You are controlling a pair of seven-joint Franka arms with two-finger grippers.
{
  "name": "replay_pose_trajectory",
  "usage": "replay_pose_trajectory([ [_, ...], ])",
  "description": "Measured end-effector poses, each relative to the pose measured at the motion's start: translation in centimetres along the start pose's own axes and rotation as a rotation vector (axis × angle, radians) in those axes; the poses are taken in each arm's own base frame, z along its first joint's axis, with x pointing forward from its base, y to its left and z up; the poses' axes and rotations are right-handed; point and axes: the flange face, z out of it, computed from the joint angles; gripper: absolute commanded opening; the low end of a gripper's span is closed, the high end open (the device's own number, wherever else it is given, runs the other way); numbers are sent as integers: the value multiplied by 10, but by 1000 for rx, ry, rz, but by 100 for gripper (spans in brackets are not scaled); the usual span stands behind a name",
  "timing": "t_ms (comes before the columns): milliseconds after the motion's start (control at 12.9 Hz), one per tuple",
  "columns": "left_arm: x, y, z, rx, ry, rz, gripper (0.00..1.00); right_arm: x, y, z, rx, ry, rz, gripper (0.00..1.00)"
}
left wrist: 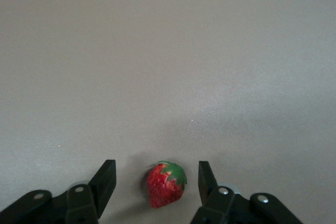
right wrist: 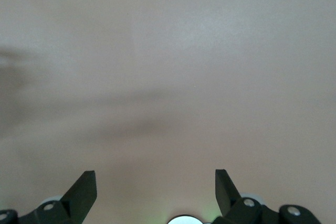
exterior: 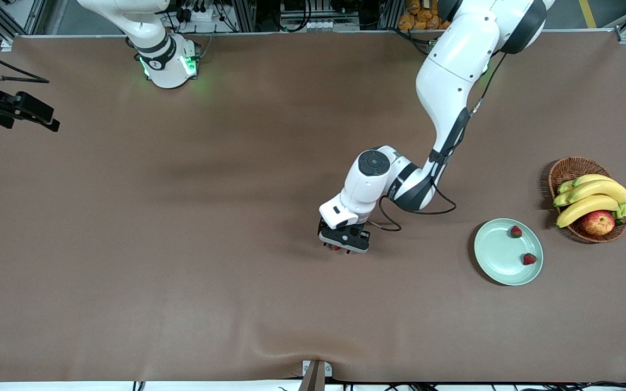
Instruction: Collect all strawberries into plate
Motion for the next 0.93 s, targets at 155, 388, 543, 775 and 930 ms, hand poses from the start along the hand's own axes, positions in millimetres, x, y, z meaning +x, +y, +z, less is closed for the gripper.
replay_pose_trajectory([
  [155, -2, 0, 4, -4, 1, 1, 67, 0, 5, -11, -5, 24, 11, 100],
  [388, -3, 1, 4, -4, 1, 1, 54, 0, 7, -15, -8, 32, 15, 100],
  [543, -3, 1, 5, -5, 3, 2, 51, 0, 7, -15, -8, 32, 17, 100],
  [775, -4, 1, 6, -6, 2, 3, 51, 0, 6, -15, -8, 32, 16, 100],
  [930, -6, 0, 9, -5, -2, 3, 51, -1, 5, -14, -9, 30, 13, 100],
])
